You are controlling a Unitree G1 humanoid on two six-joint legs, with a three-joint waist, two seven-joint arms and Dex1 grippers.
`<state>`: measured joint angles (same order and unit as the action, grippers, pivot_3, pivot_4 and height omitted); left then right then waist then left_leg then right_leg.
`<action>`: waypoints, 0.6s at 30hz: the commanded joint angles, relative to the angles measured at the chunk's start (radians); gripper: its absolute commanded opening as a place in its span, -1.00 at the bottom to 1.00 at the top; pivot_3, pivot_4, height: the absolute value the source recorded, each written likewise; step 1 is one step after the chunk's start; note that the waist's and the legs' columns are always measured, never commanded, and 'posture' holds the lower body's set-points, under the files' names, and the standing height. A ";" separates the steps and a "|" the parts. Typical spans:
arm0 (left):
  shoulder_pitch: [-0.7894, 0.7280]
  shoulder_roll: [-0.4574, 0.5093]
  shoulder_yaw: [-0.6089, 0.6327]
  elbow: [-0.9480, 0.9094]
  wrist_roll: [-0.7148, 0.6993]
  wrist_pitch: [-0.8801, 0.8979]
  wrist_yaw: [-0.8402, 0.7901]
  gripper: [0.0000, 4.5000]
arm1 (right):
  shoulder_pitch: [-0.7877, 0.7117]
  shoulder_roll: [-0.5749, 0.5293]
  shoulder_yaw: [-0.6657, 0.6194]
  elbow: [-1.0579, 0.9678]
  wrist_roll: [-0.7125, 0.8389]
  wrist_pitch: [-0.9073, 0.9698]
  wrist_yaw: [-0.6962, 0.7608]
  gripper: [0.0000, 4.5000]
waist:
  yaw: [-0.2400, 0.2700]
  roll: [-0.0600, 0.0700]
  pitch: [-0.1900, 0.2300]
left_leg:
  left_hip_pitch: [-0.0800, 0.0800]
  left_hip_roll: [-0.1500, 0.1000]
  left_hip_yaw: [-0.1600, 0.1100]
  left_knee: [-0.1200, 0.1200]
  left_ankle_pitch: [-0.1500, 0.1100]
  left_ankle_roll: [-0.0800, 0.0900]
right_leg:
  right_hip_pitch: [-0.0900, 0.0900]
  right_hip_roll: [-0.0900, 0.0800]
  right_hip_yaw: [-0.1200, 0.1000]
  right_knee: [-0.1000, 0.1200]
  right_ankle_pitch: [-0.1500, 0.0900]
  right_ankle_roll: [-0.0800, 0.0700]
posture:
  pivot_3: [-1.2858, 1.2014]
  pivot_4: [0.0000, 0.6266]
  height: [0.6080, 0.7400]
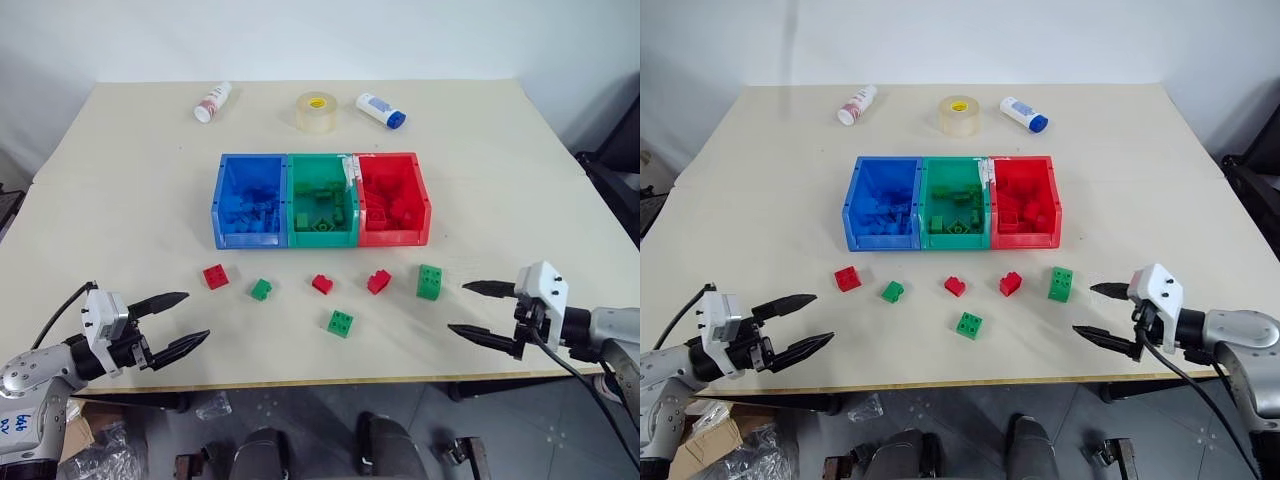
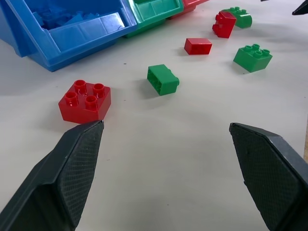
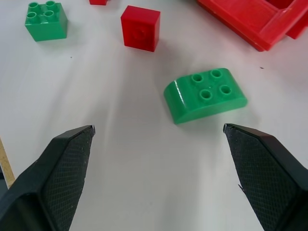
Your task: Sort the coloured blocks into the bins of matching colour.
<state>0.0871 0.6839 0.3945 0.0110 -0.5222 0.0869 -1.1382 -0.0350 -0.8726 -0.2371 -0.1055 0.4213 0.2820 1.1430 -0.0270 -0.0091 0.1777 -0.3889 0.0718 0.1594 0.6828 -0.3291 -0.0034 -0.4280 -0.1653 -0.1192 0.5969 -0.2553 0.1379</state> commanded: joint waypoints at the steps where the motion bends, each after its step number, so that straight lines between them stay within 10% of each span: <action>1: -0.018 0.007 0.007 -0.031 -0.018 -0.009 0.005 0.97 | -0.002 -0.004 -0.029 -0.032 0.014 -0.014 -0.011 1.00 | 0.000 0.000 0.000 | 0.000 0.000 0.000 0.000 0.000 0.000 | 0.000 0.000 0.000 0.000 0.000 0.000 | 0.03 -0.52 1.00; 18: -0.123 0.015 -0.057 0.083 0.027 -0.034 -0.015 0.97 | 0.266 -0.081 -0.237 -0.156 0.022 0.094 -0.040 1.00 | 0.005 0.000 0.000 | 0.000 0.000 0.000 0.000 0.000 0.000 | 0.001 0.000 0.000 -0.001 0.000 0.000 | 0.03 -0.52 1.00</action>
<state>-0.0285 0.6837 0.3312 0.0941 -0.4894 0.0756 -1.1396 0.2117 -0.9365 -0.4278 -0.2184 0.4218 0.3662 1.0942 -0.0220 -0.0096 0.1774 -0.3884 0.0717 0.1593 0.6832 -0.3291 -0.0033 -0.4274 -0.1653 -0.1192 0.5959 -0.2553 0.1378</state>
